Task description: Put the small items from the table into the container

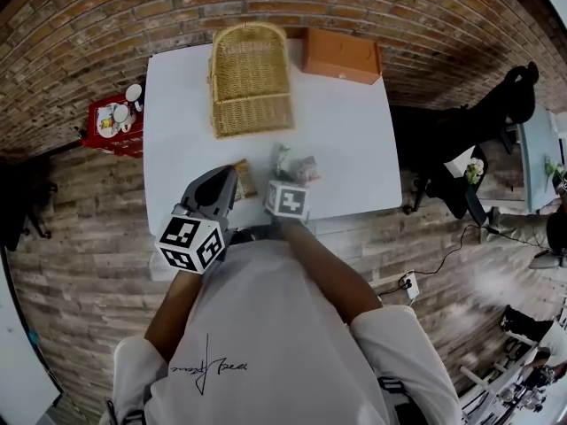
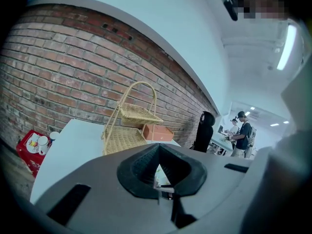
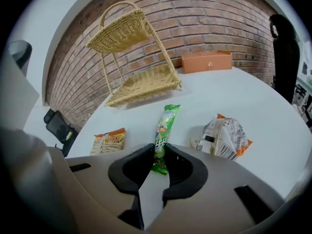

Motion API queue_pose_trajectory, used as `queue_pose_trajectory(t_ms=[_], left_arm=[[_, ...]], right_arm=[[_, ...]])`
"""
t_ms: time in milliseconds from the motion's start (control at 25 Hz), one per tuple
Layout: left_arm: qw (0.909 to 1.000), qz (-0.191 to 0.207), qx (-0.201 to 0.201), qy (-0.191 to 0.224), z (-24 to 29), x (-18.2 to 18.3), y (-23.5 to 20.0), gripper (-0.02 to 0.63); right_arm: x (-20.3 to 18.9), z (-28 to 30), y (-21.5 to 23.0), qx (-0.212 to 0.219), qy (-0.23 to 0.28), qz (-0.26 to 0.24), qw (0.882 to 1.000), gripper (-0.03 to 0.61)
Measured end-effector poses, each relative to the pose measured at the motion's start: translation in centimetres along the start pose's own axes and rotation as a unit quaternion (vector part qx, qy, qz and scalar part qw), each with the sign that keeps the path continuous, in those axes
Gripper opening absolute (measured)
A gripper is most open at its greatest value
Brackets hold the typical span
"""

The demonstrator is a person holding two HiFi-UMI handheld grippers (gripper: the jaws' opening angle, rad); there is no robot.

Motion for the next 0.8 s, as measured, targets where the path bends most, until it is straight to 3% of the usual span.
queue_pose_trajectory(t_ms=[160, 440, 680, 800], left_arm=[[0.9992, -0.022, 0.028, 0.017, 0.3, 0.8, 0.0, 0.008], [0.9981, -0.01, 0.054, 0.029, 1.8, 1.4, 0.4, 0.008], [0.9991, -0.017, 0.037, 0.01, 2.2, 1.0, -0.3, 0.008], [0.9994, -0.02, 0.027, 0.005, 2.6, 1.0, -0.3, 0.008]], right_arm=[[-0.3, -0.2, 0.0, 0.042, -0.016, -0.016, 0.999, 0.08], [-0.2, -0.6, -0.1, 0.081, -0.024, -0.057, 0.995, 0.08], [-0.3, -0.5, 0.2, 0.129, -0.04, 0.023, 0.991, 0.078], [-0.1, -0.5, 0.1, 0.125, -0.037, 0.015, 0.991, 0.078]])
Point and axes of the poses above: the fingertips, and each gripper's own axes: z forward along the fingers, y to its right, x out of its top, the point moved 3 cm from there along -z, backward along the fingers, and after that the axes turned 10 degrees about -z, right-handed, at the moved point
